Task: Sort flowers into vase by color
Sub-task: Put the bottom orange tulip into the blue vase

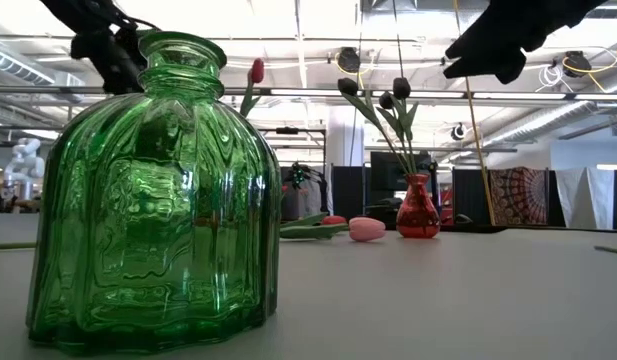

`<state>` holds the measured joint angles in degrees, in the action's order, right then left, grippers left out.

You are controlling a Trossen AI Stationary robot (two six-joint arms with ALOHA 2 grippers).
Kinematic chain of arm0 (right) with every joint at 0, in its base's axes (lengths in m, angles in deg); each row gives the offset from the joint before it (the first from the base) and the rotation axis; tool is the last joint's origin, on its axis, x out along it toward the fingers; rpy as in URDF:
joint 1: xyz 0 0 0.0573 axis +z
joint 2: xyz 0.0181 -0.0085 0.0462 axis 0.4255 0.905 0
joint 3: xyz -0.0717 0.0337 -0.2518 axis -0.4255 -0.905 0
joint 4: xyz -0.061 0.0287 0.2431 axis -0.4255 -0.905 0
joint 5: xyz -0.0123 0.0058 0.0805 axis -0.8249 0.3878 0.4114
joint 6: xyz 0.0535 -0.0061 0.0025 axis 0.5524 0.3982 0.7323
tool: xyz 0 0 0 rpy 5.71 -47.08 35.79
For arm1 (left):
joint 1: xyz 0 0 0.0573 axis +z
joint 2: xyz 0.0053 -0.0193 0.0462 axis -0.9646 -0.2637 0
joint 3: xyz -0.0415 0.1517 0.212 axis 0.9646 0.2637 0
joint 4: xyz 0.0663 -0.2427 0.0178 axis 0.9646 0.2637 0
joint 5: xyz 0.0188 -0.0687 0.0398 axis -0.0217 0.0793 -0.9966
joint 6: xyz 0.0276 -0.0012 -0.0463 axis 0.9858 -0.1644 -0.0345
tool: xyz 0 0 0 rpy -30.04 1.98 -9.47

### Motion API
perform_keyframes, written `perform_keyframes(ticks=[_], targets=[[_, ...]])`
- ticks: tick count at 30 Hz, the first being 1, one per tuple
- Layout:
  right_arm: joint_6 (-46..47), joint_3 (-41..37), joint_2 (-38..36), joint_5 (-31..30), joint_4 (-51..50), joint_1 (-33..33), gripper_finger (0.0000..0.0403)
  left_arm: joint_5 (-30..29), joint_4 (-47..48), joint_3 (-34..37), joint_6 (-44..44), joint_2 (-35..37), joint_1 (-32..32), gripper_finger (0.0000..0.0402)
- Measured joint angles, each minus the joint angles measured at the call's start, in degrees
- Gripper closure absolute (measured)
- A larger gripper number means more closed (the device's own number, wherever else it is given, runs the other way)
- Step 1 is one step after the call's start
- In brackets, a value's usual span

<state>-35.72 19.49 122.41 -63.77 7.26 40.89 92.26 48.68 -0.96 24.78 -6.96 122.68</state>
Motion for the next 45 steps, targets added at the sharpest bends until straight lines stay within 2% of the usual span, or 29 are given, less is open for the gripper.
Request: perform_keyframes(ticks=[5,8,16,18,32,39,45], targets=[[0.00,0.00,0.00,-0.02,-0.78,-0.01,0.0193,-0.23,-0.25,-0.02,-2.34,0.67,-6.39,0.0252],[0.00,0.00,0.00,-0.02,-1.76,0.00,0.0193,-2.81,-1.68,-0.02,-5.48,0.54,-11.96,0.0252],[0.00,0.00,0.00,-0.02,-3.36,0.01,0.0193,-18.12,-11.95,-0.04,-15.24,0.04,-28.26,0.0252],[0.02,0.00,0.00,-0.02,-3.47,0.01,0.0193,-20.10,-13.39,-0.04,-16.45,-0.61,-31.41,0.0252],[0.17,0.00,0.00,-0.02,-3.42,-0.01,0.0193,-20.96,-12.76,-0.07,-26.17,-9.28,-50.89,0.0252],[0.26,0.00,0.00,0.17,-3.02,0.01,0.0193,-21.75,-12.76,-0.07,-33.52,-16.90,-57.73,0.0252],[0.26,0.00,0.00,0.22,-2.68,0.01,0.0193,-22.96,-12.76,-0.07,-38.19,-22.97,-60.99,0.0252]])
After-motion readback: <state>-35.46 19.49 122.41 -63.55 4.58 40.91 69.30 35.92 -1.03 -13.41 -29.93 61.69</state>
